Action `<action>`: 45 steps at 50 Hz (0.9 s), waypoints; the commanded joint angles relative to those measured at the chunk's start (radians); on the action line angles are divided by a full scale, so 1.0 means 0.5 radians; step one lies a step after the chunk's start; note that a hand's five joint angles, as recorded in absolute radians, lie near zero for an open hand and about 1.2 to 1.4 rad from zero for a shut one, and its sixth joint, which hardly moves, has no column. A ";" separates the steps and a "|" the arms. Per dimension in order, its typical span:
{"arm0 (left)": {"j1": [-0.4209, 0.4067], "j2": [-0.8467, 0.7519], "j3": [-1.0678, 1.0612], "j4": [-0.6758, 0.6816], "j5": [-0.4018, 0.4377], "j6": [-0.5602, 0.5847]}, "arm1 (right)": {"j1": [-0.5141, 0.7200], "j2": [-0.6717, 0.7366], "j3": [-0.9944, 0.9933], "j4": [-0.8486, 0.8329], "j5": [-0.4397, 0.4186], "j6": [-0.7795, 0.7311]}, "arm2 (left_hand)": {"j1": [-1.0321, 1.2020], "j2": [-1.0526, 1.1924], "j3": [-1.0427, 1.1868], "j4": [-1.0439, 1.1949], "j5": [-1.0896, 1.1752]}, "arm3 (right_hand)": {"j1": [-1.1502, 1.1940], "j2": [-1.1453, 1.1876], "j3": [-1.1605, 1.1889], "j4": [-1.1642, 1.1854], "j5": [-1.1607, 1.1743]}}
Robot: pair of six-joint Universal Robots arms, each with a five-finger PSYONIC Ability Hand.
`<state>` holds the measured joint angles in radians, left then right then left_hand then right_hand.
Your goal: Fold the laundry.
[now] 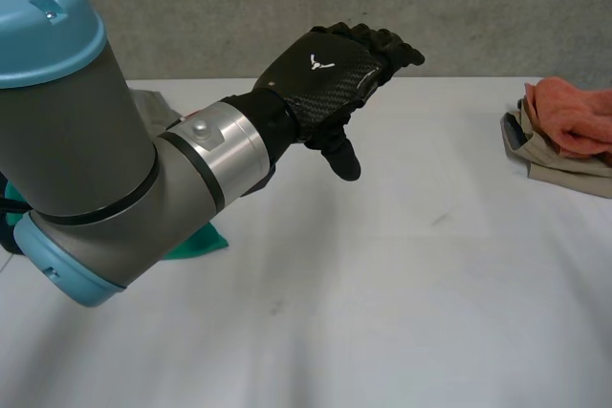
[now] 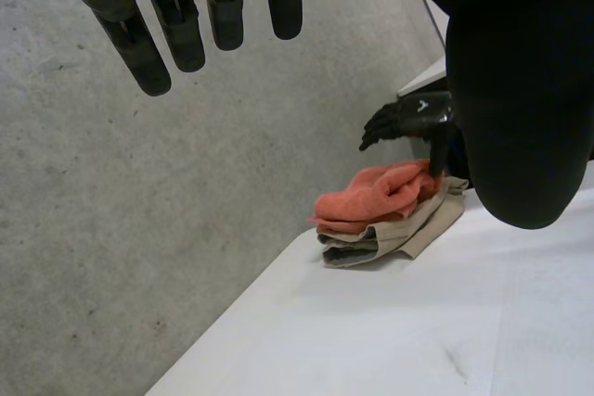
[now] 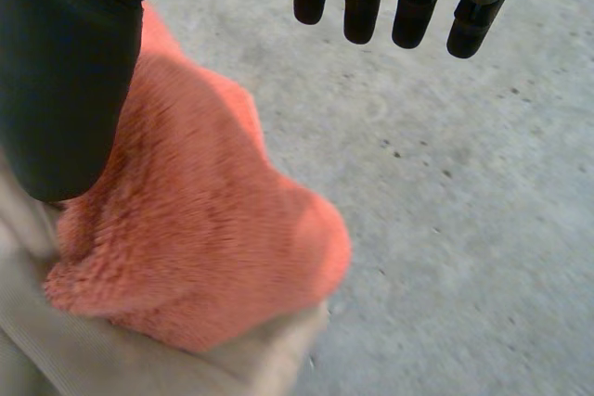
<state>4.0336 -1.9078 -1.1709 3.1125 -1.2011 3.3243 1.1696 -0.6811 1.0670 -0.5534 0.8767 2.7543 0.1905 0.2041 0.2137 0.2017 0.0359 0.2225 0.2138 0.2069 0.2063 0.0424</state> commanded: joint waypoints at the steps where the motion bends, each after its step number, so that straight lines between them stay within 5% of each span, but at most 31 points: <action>1: -0.011 0.030 0.001 0.000 0.003 -0.013 | -0.121 -0.291 0.032 0.536 0.225 -0.044 | 0.034 0.007 -0.012 0.012 -0.006 | -0.096 -0.079 -0.065 -0.064 -0.085; 8: -0.026 0.069 0.032 0.052 0.006 -0.013 | -0.149 -0.472 -0.189 0.852 0.798 -0.506 | 0.034 0.007 -0.012 0.012 -0.006 | -0.096 -0.079 -0.065 -0.064 -0.085; 11: -0.020 0.106 0.047 0.150 0.003 -0.016 | -0.112 -0.537 -0.198 0.785 0.903 -0.639 | 0.046 0.019 0.000 0.024 0.006 | -0.096 -0.079 -0.065 -0.064 -0.085; 19: 0.096 0.198 0.200 0.331 -0.263 -0.040 | 0.559 -0.849 0.175 0.092 0.726 -0.499 | 0.046 0.019 0.000 0.024 0.006 | -0.096 -0.079 -0.065 -0.064 -0.085; 23: 0.503 0.192 0.197 0.224 -0.493 0.018 | 0.740 -1.094 0.518 -0.019 0.490 -0.361 | 0.052 0.025 0.005 0.029 0.012 | -0.096 -0.079 -0.065 -0.064 -0.085; 27: 0.863 0.116 0.161 0.055 -0.555 0.223 | 0.940 -1.196 0.792 -0.016 0.357 -0.321 | 0.052 0.025 0.005 0.029 0.012 | -0.096 -0.079 -0.065 -0.064 -0.085; 37: 1.253 -0.641 0.188 0.205 -0.394 1.014 | 1.112 -1.193 1.210 0.011 0.373 -0.385 | 0.064 0.036 0.017 0.041 0.024 | -0.096 -0.079 -0.065 -0.064 -0.085; 41: 1.391 -0.908 0.289 0.343 -0.136 1.092 | 1.097 -1.187 1.299 0.012 0.376 -0.458 | 0.180 0.153 0.134 0.158 0.140 | -0.096 -0.079 -0.065 -0.064 -0.085; 45: 1.459 -1.111 0.418 0.426 -0.049 1.077 | 1.091 -1.190 1.379 0.008 0.376 -0.541 | 0.654 0.627 0.608 0.632 0.614 | -0.096 -0.079 -0.065 -0.064 -0.085</action>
<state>4.7075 -2.3003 -1.0493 3.2466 -1.3271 3.8542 1.7270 -1.2801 1.7048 -0.5489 1.0604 2.5400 0.2446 0.2443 0.2411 0.2399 0.0535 0.2225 0.2137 0.2069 0.2063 0.0419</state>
